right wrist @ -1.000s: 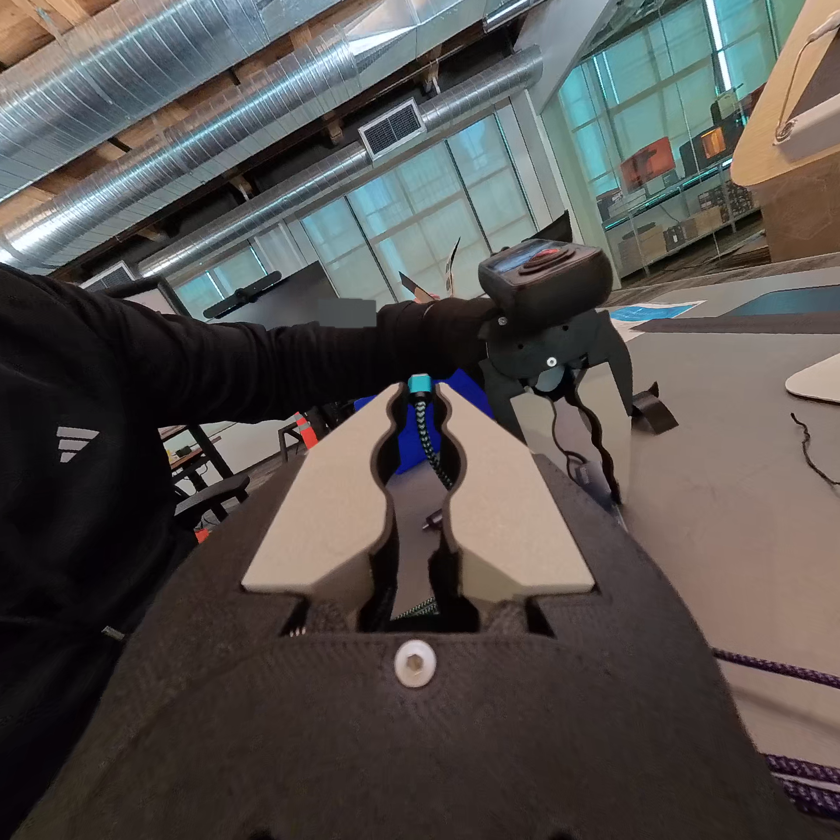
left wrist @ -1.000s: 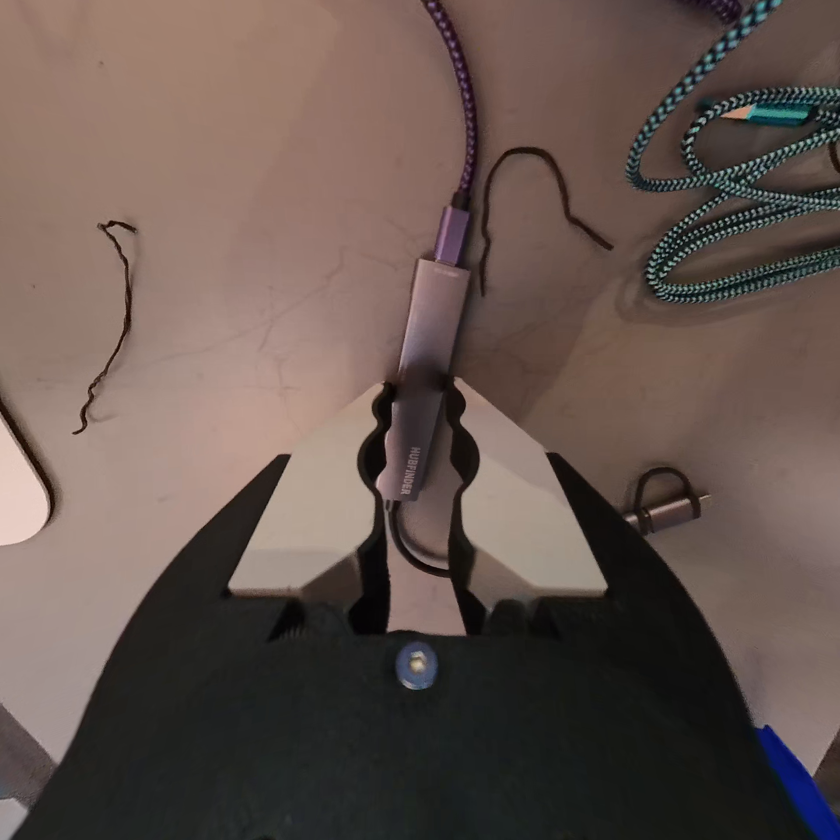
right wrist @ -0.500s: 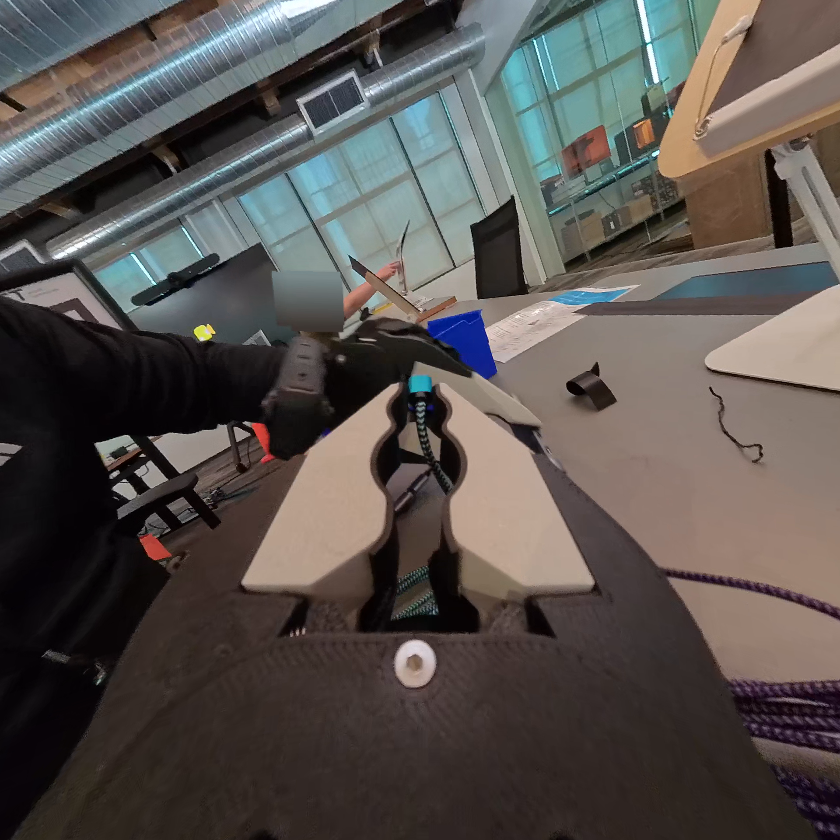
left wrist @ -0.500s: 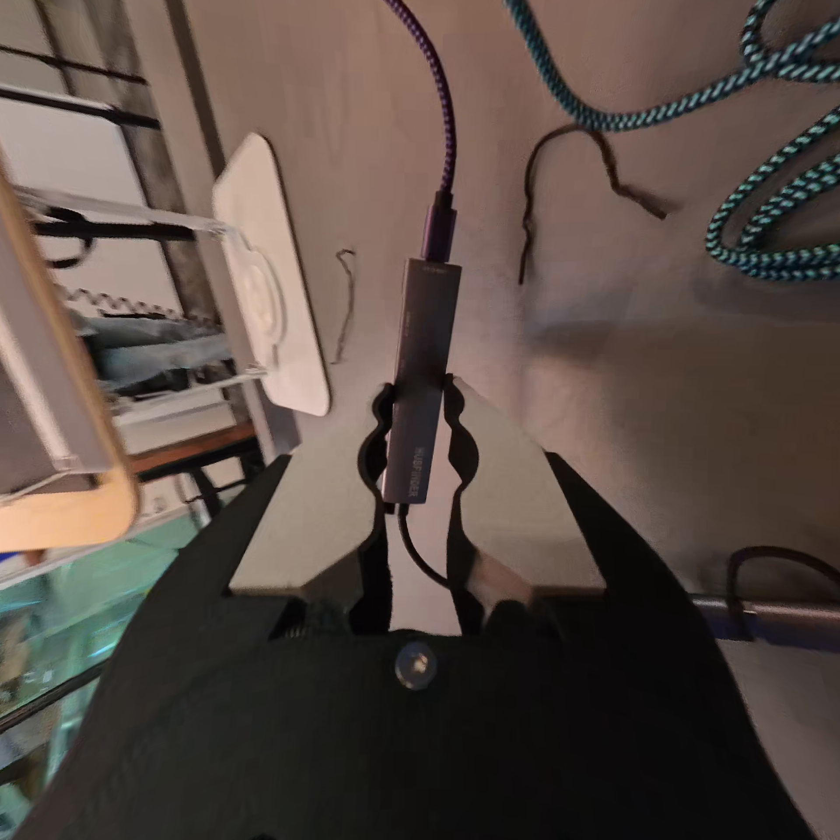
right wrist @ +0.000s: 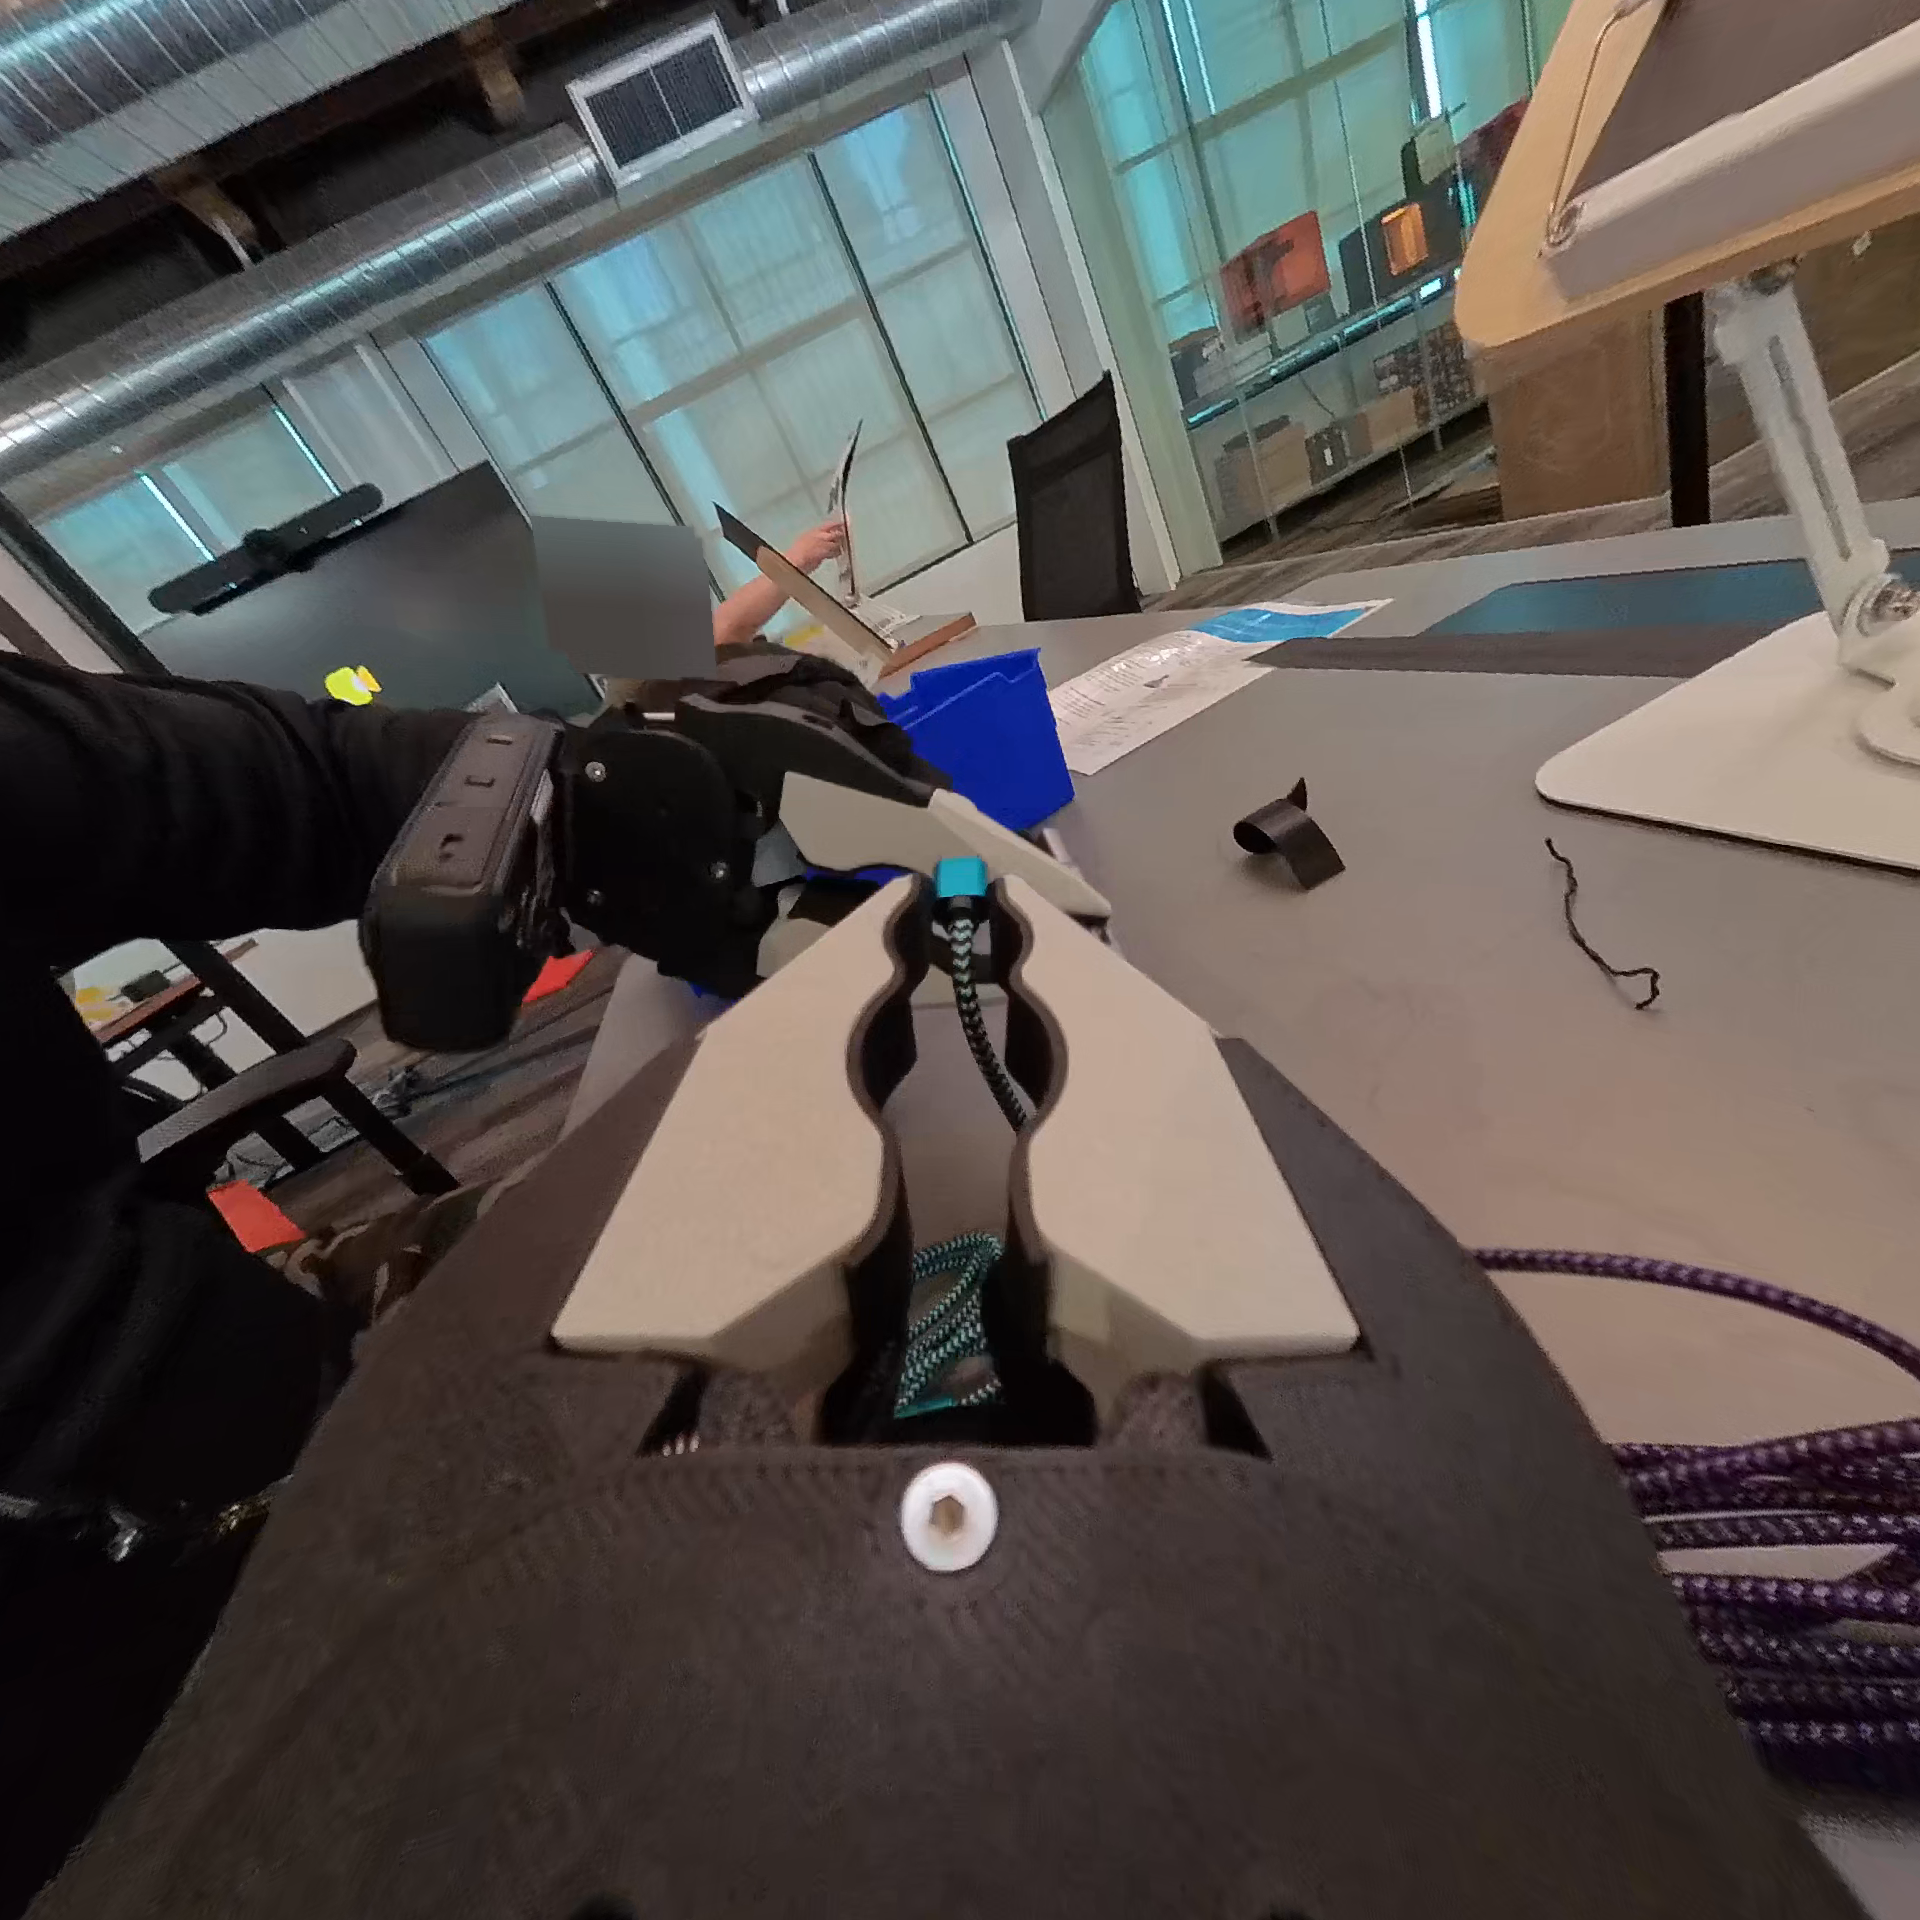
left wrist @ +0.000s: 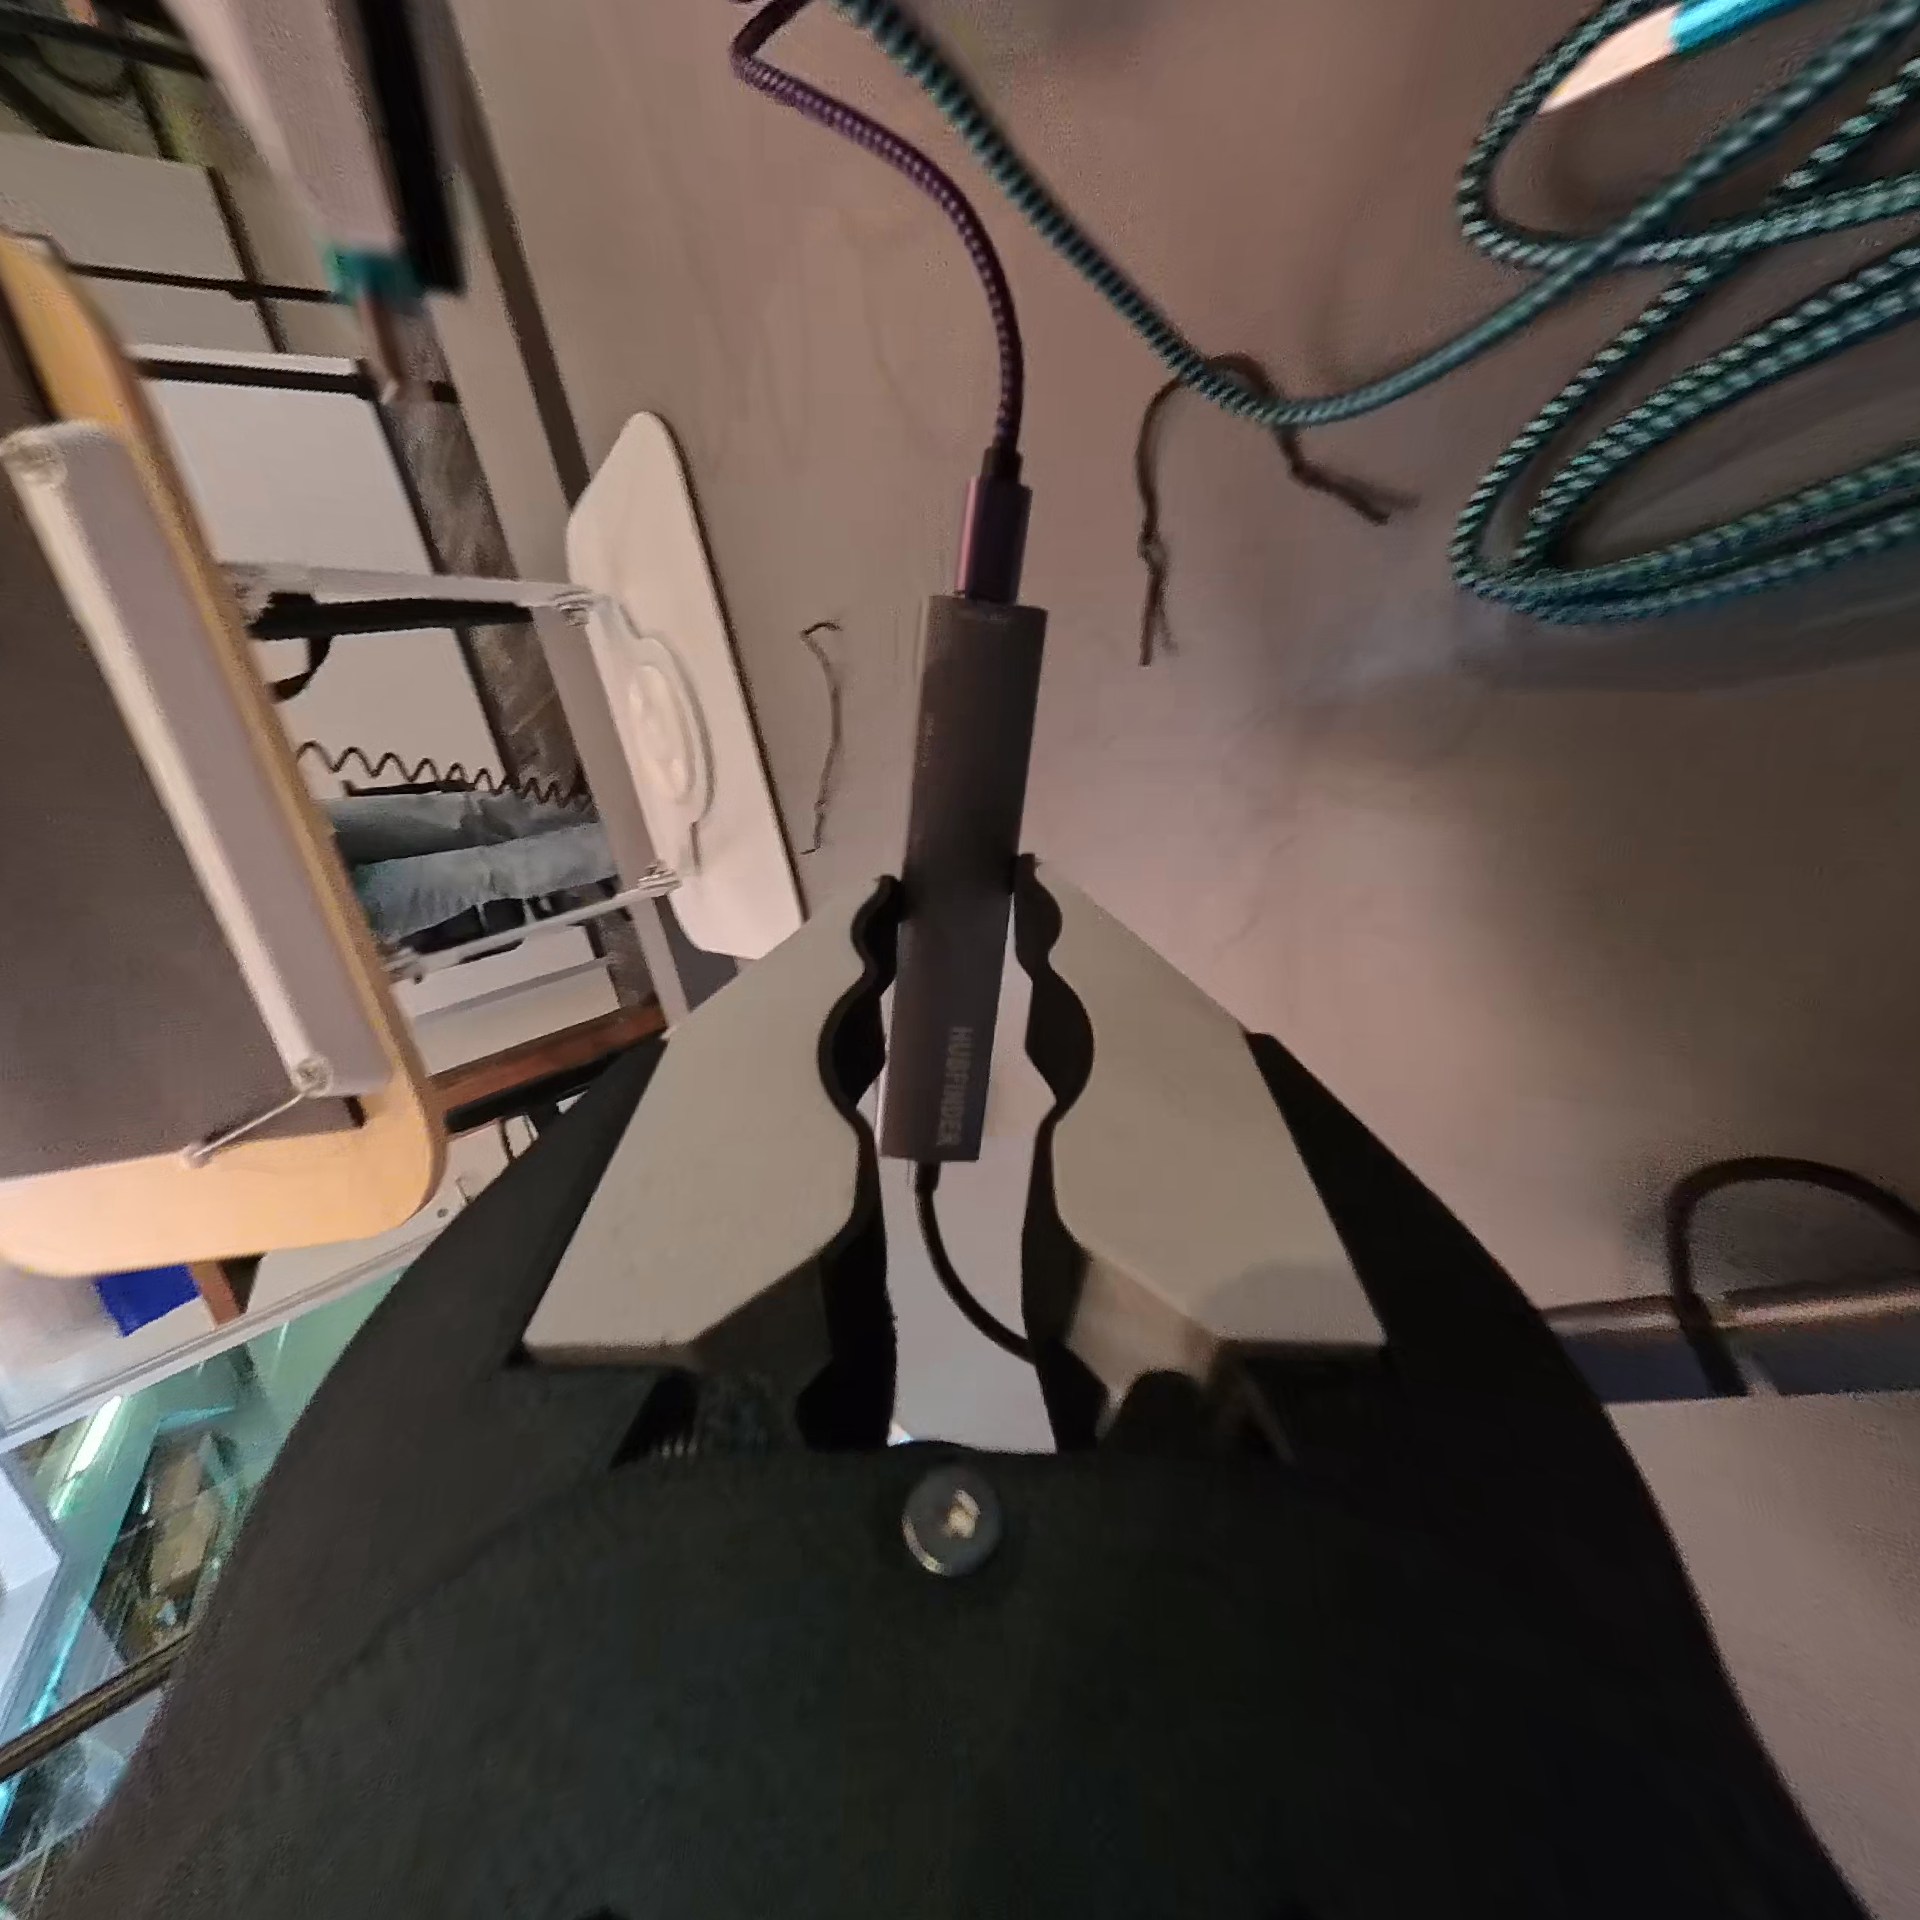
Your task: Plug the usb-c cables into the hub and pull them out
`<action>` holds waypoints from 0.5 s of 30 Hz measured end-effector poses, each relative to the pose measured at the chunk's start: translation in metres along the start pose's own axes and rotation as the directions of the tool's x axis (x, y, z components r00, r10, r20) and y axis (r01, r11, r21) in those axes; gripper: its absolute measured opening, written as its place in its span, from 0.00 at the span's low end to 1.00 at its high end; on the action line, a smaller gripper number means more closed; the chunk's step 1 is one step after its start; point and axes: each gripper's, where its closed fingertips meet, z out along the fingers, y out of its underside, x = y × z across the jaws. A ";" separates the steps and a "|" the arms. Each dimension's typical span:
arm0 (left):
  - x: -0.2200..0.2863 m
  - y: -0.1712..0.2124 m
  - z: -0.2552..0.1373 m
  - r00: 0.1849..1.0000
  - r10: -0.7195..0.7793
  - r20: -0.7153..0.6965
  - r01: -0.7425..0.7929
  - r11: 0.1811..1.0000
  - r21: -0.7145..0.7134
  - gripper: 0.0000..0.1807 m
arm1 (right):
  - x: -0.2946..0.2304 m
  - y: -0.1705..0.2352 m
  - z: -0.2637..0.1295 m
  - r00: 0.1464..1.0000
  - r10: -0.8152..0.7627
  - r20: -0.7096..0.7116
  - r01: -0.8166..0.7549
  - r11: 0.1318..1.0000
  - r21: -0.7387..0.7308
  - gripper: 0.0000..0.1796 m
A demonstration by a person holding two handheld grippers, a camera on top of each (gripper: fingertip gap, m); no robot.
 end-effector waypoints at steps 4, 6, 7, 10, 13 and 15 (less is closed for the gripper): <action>0.024 -0.008 0.006 0.993 -0.027 -0.117 0.025 1.000 -0.017 0.11 | 0.001 0.007 0.004 1.000 0.008 -0.001 -0.008 1.000 -0.030 0.04; 0.034 -0.004 0.012 0.988 -0.033 -0.152 0.022 0.997 -0.069 0.11 | 0.002 0.008 0.004 1.000 0.014 -0.004 -0.014 0.999 -0.033 0.04; 0.039 -0.007 0.013 0.987 -0.019 -0.160 0.010 0.998 -0.056 0.11 | 0.002 0.007 0.004 1.000 0.016 -0.003 -0.016 0.999 -0.030 0.05; 0.054 -0.013 0.012 0.978 -0.034 -0.205 0.029 0.999 -0.028 0.11 | 0.002 0.007 0.004 1.000 0.016 0.000 -0.016 0.999 -0.030 0.04; 0.058 -0.015 0.008 0.956 -0.099 -0.275 0.101 0.995 -0.008 0.11 | 0.000 0.008 0.005 1.000 0.015 0.005 -0.015 0.999 -0.036 0.05; 0.056 -0.018 0.001 0.907 -0.201 -0.369 0.220 0.975 0.011 0.12 | 0.000 0.009 0.005 1.000 0.017 0.007 -0.016 0.999 -0.039 0.05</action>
